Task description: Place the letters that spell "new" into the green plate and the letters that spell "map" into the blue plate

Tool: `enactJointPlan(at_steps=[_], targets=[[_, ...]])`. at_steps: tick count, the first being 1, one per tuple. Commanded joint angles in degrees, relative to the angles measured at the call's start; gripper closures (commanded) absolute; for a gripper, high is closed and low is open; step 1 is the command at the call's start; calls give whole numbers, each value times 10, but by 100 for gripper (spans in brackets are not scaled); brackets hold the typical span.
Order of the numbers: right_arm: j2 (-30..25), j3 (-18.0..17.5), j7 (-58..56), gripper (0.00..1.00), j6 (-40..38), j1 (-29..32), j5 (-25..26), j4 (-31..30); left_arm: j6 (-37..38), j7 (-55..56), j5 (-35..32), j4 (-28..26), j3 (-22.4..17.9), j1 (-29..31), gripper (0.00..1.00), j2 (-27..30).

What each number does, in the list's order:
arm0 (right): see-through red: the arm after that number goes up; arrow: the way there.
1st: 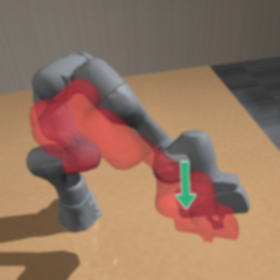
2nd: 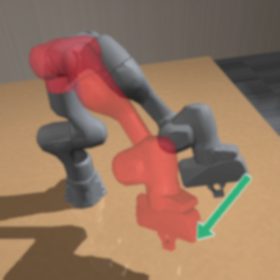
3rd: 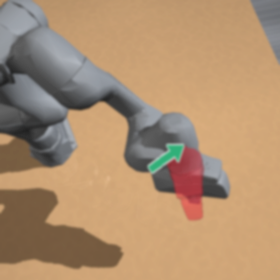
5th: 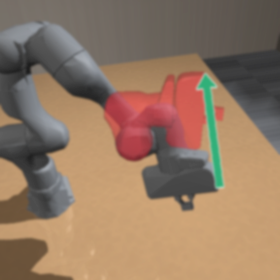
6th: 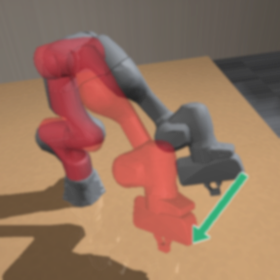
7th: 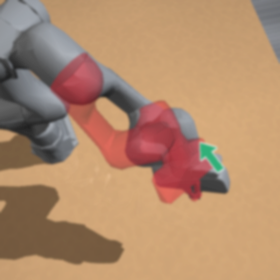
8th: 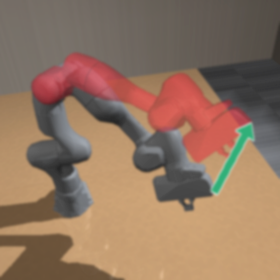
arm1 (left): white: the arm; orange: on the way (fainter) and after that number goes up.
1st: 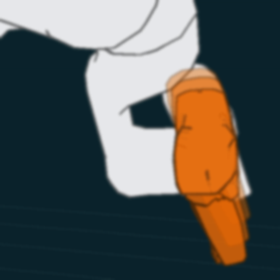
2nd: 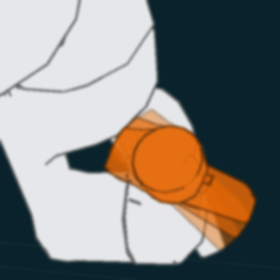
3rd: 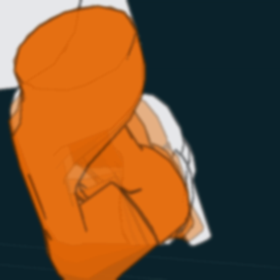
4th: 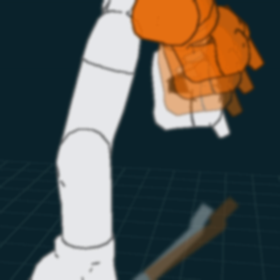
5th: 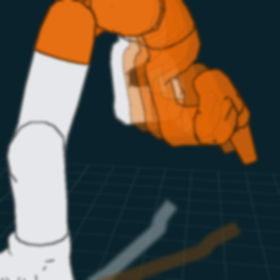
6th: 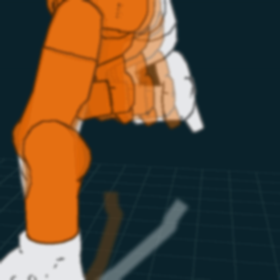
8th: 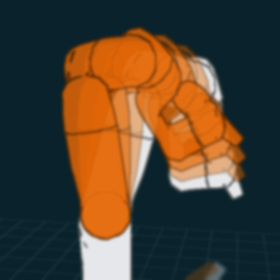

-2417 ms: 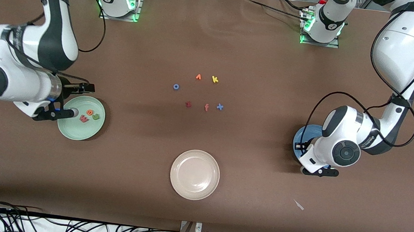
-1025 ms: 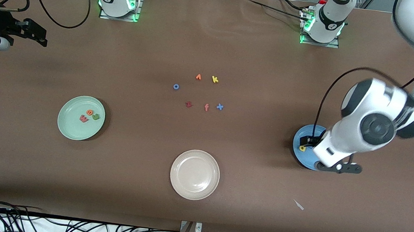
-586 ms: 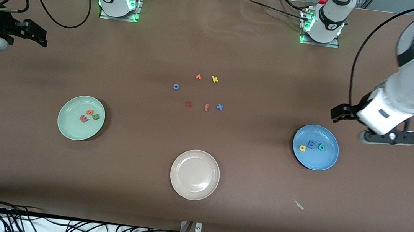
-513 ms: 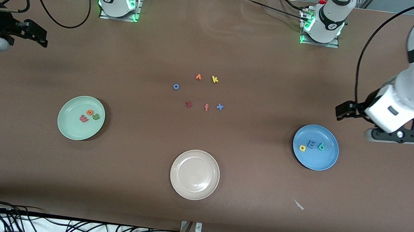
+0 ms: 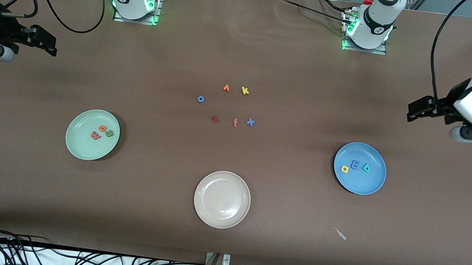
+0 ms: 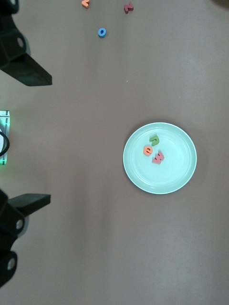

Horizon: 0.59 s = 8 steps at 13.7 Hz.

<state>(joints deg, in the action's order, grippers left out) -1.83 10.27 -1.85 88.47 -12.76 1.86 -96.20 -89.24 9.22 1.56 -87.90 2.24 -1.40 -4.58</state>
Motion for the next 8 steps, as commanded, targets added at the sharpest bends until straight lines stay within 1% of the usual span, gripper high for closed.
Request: enactJointPlan(at_steps=[1,3,4,5,6,7,8], targets=[[6,0,9,0,-10,1,-1,15,-24,-17,26,-55,-34,-12,0,47],[6,1,9,0,-9,1,-1,15,-23,-18,22,-55,-22,-4,0,48],[6,1,8,0,-9,1,-1,15,-23,-18,18,-55,-8,6,0,48],[6,1,8,0,-9,1,-1,15,-23,-18,-6,-55,11,22,0,48],[6,1,8,0,-9,1,-1,14,-21,-17,-26,-56,42,37,0,50],[6,1,8,0,-9,1,-1,15,-19,-17,-29,-56,51,43,0,54],[6,1,8,0,-9,1,-1,15,-19,-20,-28,-57,51,42,0,55]])
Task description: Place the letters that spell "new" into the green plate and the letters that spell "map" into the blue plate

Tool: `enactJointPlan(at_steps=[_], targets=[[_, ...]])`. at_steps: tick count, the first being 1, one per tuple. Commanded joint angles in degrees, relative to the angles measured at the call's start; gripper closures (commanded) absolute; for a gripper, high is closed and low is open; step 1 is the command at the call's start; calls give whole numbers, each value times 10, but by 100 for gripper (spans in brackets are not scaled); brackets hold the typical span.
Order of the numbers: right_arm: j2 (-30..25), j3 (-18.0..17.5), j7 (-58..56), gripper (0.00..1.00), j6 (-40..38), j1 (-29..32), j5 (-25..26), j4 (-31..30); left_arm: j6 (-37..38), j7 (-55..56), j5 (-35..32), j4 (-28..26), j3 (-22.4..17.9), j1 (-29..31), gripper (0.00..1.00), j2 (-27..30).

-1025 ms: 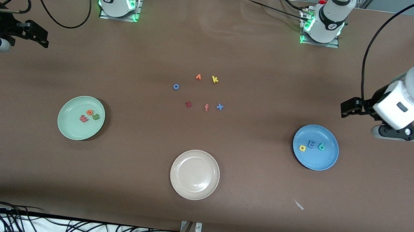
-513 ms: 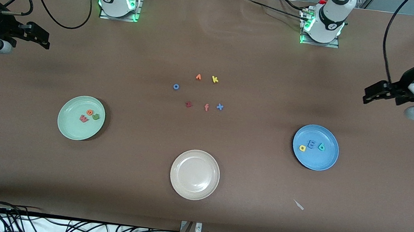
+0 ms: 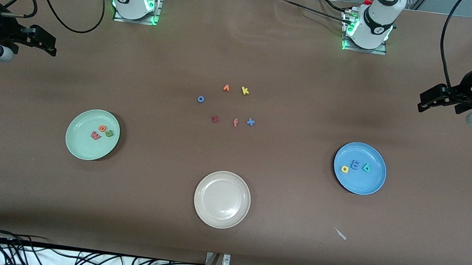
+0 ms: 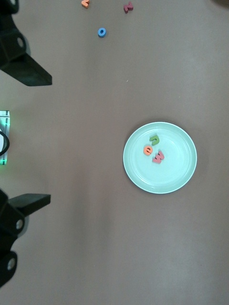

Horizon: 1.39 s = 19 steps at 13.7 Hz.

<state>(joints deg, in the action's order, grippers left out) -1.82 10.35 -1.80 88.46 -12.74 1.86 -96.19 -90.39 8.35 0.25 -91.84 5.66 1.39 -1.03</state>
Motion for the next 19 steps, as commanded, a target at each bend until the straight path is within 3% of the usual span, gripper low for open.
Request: enactJointPlan(at_steps=[1,13,19], targets=[[6,0,7,0,-9,1,-1,14,-8,-12,-13,-18,15,11,0,19],[6,0,7,0,-9,2,-1,14,18,-37,-7,-16,-15,-23,0,22],[6,0,7,0,-9,2,-1,13,20,-35,-7,-4,-12,-36,0,12]])
